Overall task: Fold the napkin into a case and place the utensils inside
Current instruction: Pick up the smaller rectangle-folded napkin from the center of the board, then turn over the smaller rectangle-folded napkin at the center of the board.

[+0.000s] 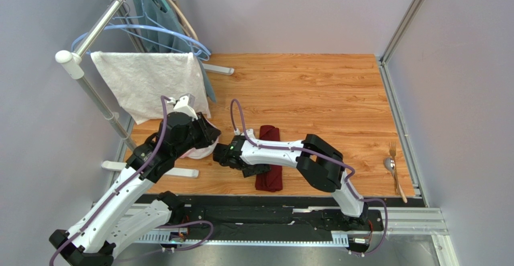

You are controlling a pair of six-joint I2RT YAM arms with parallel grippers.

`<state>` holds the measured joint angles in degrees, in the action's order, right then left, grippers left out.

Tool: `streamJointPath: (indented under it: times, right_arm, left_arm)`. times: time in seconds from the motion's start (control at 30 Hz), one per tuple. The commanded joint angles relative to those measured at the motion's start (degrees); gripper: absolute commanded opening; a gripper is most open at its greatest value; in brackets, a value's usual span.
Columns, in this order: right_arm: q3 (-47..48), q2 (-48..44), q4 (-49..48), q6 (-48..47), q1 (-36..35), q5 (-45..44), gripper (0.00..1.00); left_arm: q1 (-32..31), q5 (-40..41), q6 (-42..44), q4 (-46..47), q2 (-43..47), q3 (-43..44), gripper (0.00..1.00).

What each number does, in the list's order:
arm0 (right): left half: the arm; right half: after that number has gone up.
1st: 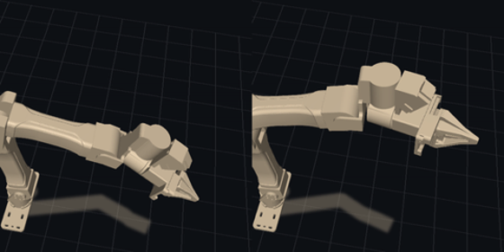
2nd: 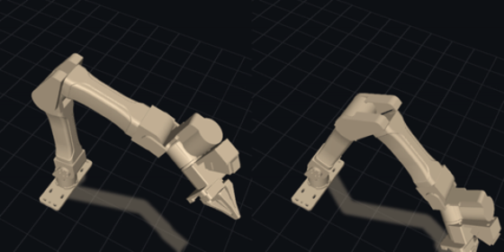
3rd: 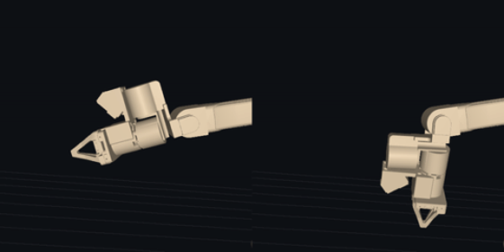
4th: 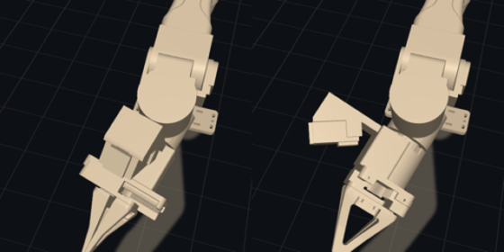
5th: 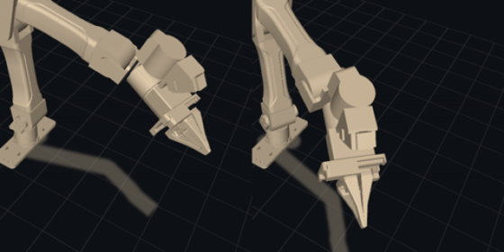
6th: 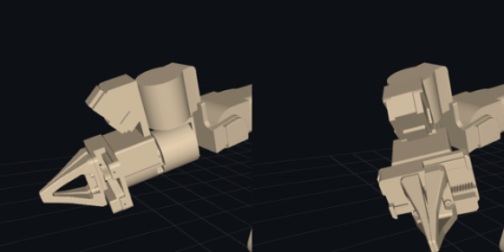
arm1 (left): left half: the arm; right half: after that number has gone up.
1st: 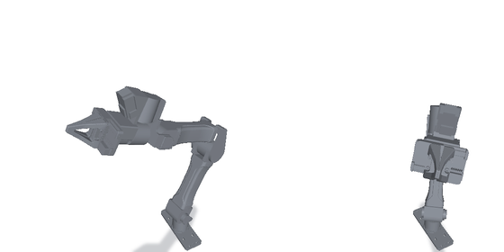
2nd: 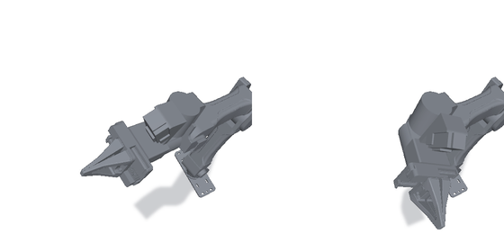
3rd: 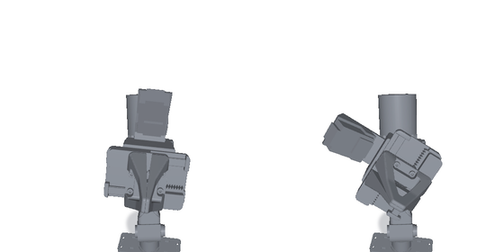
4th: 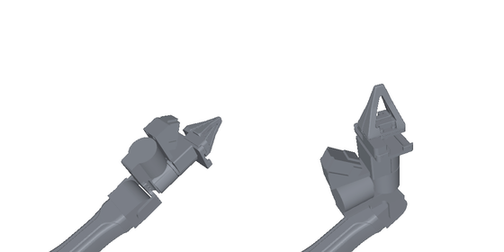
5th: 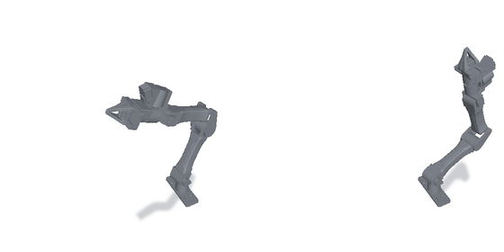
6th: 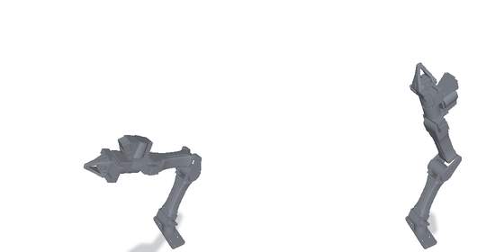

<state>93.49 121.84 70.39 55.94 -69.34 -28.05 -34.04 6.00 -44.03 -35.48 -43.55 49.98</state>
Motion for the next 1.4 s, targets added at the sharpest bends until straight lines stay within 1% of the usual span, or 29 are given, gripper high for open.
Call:
streamJointPath:
  times: [0.0, 0.1, 0.23, 0.27, 0.43, 0.47, 0.53, 0.57, 0.63, 0.7, 0.77, 0.8, 0.83, 0.87, 0.9, 0.93, 0.97, 1.0, 1.03, 1.07, 1.1, 1.13, 1.17, 1.2, 1.23, 1.27, 1.3, 1.33, 1.37]
  right_arm:
    - [2.4, 1.9, 0.8, 1.9, -0.2, -2.4, 0.56]
    - [3.2, 2.7, 0.8, 2.0, -0.2, -2.5, 0.53]
    - [3.1, 3.5, 0.6, 2.2, 0.0, -2.7, 0.44]
    - [3.0, 3.7, 0.5, 2.2, 0.1, -2.6, 0.38]
    - [2.4, 3.2, -0.1, 2.6, 0.3, -2.5, 0.22]
    - [2.2, 3.1, -0.2, 2.9, 0.3, -3.1, 0.15]
    - [2.1, 1.9, -0.2, 3.0, 0.3, -3.8, 0.07]
    - [2.2, 1.6, -0.2, 2.9, 0.3, -4.3, 0.01]
    - [2.3, -0.6, -0.5, 2.9, 0.3, -5.0, 0.00]
    - [0.0, -3.8, -3.4, 1.4, 0.3, -4.6, 0.00]
    - [-2.3, -9.4, -8.2, 0.6, 0.5, -3.9, 0.00]
    - [-5.8, -11.6, -11.5, -2.0, 0.6, -3.2, 0.00]
    - [-7.3, -14.0, -15.4, -2.0, 0.9, -3.1, 0.00]
    - [-9.0, -18.0, -18.0, -2.9, 1.4, -0.8, 0.00]
    - [-13.1, -20.4, -21.0, -4.7, 1.9, 0.4, 0.00]
    - [-14.9, -22.4, -25.7, -5.1, 2.7, 1.0, 0.00]
    - [-17.3, -26.4, -28.4, -5.9, 3.2, 3.8, 0.00]
    - [-19.4, -28.4, -34.3, -6.5, 3.9, 5.3, 0.00]
    - [-24.5, -30.2, -38.0, -7.6, 5.3, 6.9, 0.00]
    - [-27.4, -32.3, -42.3, -8.1, 6.1, 11.5, 0.00]
    - [-30.1, -35.7, -49.9, -8.2, 6.9, 13.4, 0.00]
    - [-35.6, -37.4, -53.8, -8.4, 8.7, 15.3, 0.00]
    - [-37.9, -38.6, -57.5, -8.2, 9.8, 19.3, 0.00]
    - [-40.1, -40.1, -62.3, -7.5, 10.9, 20.8, 0.00]
    - [-43.3, -40.6, -64.8, -7.0, 12.8, 23.8, 0.00]
    - [-44.9, -41.0, -67.0, -6.6, 13.8, 25.5, 0.00]
    - [-46.2, -41.7, -71.6, -6.2, 15.2, 27.1, 0.00]
    - [-48.8, -41.9, -73.7, -4.5, 16.1, 31.0, 0.00]
    - [-50.0, -41.9, -76.0, -3.5, 16.9, 32.8, 0.00]
  left_arm:
    - [-0.2, -0.6, 1.4, -0.4, 0.7, 0.6, 0.26]
    - [-0.2, -0.6, 1.4, -0.5, 0.5, 0.6, 0.26]
    - [-0.2, -0.7, 1.4, -0.5, 0.4, 0.5, 0.26]
    - [-0.1, -0.4, 1.5, -0.5, 0.4, 0.4, 0.26]
    - [-0.2, -0.3, 1.6, -0.5, 0.1, 0.2, 0.26]
    - [-0.2, -0.4, 1.6, -0.4, 0.1, 0.2, 0.26]
    - [-0.2, -0.4, 1.7, -0.4, 0.0, 0.1, 0.26]
    - [-0.2, -0.3, 1.8, -0.4, 0.0, 0.1, 0.26]
    - [-0.2, -0.3, 2.1, -0.4, 0.0, 0.0, 0.26]
    - [-0.1, -0.5, 3.1, -0.4, 0.0, 0.0, 0.26]
    - [-0.1, -1.2, 4.4, 0.0, -0.3, 0.1, 0.25]
    - [-0.1, -1.4, 4.9, 0.0, -0.3, 0.2, 0.25]
    - [-0.1, -1.5, 5.4, -0.1, -0.5, 0.3, 0.25]
    - [-0.1, -1.8, 6.1, -0.1, -0.6, 0.3, 0.25]
    - [-0.1, -2.0, 6.4, -0.2, -0.7, 0.3, 0.25]
    - [0.0, -2.7, 6.8, 0.3, -0.9, 0.2, 0.25]
    - [0.1, -4.1, 7.6, 0.5, -1.1, -0.1, 0.25]
    - [0.1, -4.3, 7.7, 0.5, -1.4, -0.1, 0.25]
    - [0.1, -4.6, 7.7, 0.5, -1.9, -0.2, 0.25]
    - [0.1, -5.2, 7.9, 0.6, -2.1, -0.6, 0.25]
    - [0.1, -5.3, 8.0, 0.7, -2.2, -0.8, 0.25]
    - [0.1, -5.3, 8.1, 1.1, -2.3, -1.2, 0.25]
    - [0.1, -5.5, 8.3, 1.6, -2.3, -1.7, 0.26]
    - [0.1, -5.6, 8.6, 1.9, -2.4, -2.1, 0.27]
    - [0.1, -6.6, 9.2, 2.6, -2.8, -2.2, 0.27]
    - [0.1, -7.3, 9.7, 2.8, -3.2, -2.0, 0.27]
    - [0.1, -7.8, 9.8, 2.8, -4.5, -1.6, 0.27]
    - [0.2, -8.7, 10.2, 2.4, -5.1, -1.4, 0.25]
    - [0.1, -9.2, 10.2, 2.5, -5.8, -1.4, 0.25]
